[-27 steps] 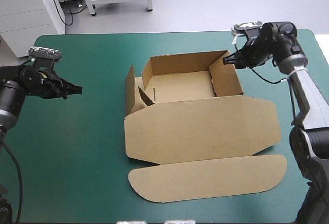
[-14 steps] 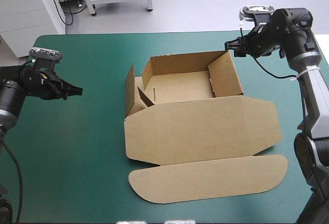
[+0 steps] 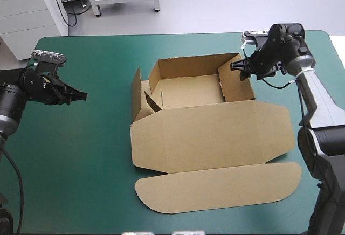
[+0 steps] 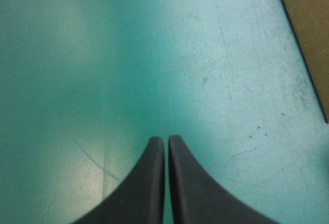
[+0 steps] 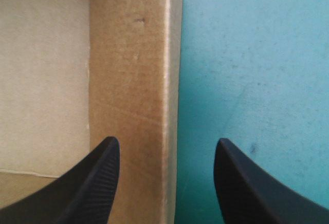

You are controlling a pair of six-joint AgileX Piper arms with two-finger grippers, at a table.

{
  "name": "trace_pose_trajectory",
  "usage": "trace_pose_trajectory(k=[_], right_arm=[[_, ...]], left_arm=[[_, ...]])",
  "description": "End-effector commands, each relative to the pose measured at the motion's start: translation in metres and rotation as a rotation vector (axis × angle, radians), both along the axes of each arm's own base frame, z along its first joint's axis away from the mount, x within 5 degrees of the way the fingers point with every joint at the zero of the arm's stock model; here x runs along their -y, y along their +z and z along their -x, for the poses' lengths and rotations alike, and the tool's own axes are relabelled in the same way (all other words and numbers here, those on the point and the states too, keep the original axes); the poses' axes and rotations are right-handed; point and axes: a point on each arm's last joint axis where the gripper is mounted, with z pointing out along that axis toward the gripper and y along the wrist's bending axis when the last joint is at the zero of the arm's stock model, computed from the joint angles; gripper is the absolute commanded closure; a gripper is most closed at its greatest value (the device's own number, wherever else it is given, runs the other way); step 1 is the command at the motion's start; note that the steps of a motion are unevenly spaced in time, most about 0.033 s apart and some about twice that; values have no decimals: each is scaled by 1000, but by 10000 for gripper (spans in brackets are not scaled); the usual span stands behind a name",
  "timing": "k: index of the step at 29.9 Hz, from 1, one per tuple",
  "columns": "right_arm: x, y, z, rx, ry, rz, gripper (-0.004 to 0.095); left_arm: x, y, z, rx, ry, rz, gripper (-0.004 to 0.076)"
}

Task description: Fold the box

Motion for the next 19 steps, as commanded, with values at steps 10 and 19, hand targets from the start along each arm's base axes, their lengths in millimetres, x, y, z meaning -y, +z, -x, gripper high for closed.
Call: trace_pose_trajectory(k=[10,19], right_arm=[[-11,-22,-16,-14,84,-76,417],[-8,-20,-18,7,79,-43,923]], left_arm=[[1,18,6,74,0,12,715],[1,18,6,77,0,12,715]])
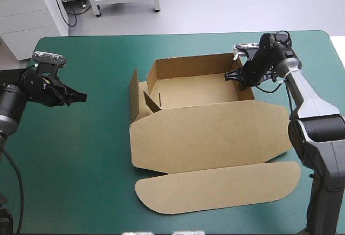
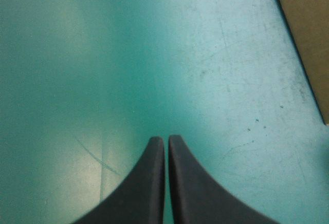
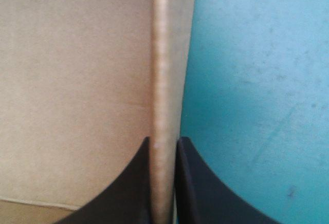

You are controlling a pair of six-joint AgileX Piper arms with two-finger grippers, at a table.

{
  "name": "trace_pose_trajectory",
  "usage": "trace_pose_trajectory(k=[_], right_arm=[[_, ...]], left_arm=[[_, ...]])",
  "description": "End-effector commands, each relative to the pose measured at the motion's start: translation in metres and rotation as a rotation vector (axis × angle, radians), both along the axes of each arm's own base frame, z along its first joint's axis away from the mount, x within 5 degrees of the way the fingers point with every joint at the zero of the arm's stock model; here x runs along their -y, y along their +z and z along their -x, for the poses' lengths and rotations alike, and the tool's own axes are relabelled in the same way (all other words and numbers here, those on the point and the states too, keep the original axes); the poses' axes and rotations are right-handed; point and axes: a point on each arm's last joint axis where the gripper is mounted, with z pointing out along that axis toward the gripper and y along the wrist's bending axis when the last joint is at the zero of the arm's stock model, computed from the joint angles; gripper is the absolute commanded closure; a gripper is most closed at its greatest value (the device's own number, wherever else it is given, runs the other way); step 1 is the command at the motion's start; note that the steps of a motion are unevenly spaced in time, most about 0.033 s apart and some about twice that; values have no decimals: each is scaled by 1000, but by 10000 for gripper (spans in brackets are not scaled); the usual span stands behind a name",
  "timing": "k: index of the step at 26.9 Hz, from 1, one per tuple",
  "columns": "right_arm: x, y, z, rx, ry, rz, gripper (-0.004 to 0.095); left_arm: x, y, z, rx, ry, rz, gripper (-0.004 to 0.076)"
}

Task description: Fold the box

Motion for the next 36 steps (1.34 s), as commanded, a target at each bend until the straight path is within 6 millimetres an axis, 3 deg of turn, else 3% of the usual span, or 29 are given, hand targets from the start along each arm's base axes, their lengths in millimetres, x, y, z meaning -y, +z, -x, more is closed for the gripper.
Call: trace_pose_trajectory(k=[1,9,19,24,27,29,36], right_arm=[[0,37,6,107,-2,-31,923],[0,51,12,103,-16,-43,923],[21,129,49,272,-48,-162,923],[39,173,80,390,-63,-180,923],[44,197,103,464,-62,-167,923],[46,209,114,497,-65,-181,923],[45,218,124,522,-62,-197,923]], left_arm=[[1,19,4,97,1,10,715],[2,19,5,88,1,22,715],[8,15,-6,125,11,138,715],[-7,6,-19,119,101,303,715],[-23,0,-27,107,156,496,715],[-29,-4,-32,103,150,591,715],[-27,-6,-37,137,48,578,705]])
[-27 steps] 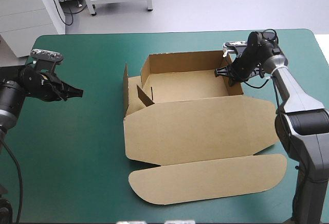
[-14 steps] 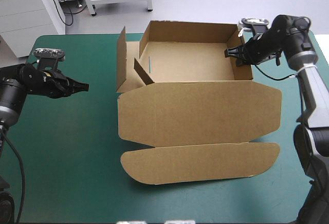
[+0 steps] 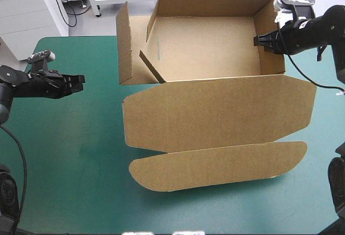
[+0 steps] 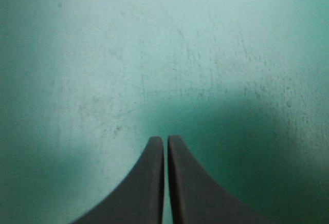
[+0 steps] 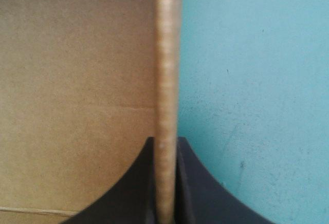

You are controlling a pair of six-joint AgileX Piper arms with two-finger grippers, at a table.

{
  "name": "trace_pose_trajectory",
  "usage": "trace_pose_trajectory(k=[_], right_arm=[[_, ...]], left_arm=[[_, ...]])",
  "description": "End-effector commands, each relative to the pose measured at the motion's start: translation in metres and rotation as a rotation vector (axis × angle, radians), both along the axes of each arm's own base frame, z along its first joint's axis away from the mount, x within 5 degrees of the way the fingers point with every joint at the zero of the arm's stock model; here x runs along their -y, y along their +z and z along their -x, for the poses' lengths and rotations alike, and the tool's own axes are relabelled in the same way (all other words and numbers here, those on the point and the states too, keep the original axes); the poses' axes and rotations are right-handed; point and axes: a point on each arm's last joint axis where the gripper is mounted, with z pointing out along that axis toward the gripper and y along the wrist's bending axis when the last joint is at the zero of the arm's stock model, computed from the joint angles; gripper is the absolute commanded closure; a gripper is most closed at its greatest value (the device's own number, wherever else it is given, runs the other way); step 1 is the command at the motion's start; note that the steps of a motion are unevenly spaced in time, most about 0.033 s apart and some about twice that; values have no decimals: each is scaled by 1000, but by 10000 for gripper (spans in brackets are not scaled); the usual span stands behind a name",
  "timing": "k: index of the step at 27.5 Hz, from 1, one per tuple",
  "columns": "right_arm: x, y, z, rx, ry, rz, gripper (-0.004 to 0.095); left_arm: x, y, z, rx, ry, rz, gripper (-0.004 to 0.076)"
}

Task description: Fold the box

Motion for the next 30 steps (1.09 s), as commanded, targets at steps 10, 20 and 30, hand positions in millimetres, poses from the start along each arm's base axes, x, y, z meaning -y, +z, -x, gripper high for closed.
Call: trace_pose_trajectory(k=[10,20,30], right_arm=[[-5,30,24,81,31,-75,923],[-12,25,23,56,77,-144,922],[-38,0,15,24,123,-150,922]], left_arm=[[17,39,2,188,-33,239,234],[32,50,10,154,-129,460,229],[44,57,24,110,-288,554,229]])
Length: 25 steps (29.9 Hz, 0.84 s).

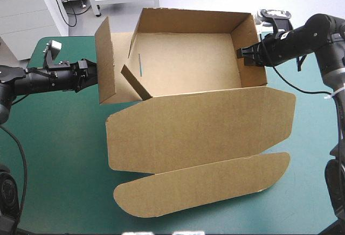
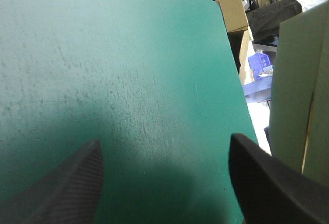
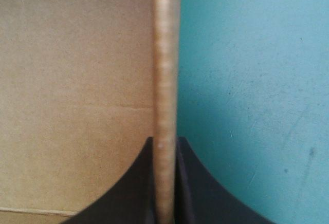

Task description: Fold the box

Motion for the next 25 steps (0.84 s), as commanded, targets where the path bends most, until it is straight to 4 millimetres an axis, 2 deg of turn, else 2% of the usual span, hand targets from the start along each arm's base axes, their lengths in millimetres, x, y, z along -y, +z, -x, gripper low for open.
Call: trace_pose_trajectory(k=[1,8,14,25], right_arm=[[-6,29,14,125,-4,-78,922],[-7,20,3,104,-31,-95,922],[-29,12,-6,115,-1,-109,922],[-51,3,-16,133,19,-125,922]], left_arm=[[10,29,18,72,-83,70,229],[15,48,34,128,-85,59,229],[20,65,52,188,-83,36,229],[22,73,64,213,-81,3,229]])
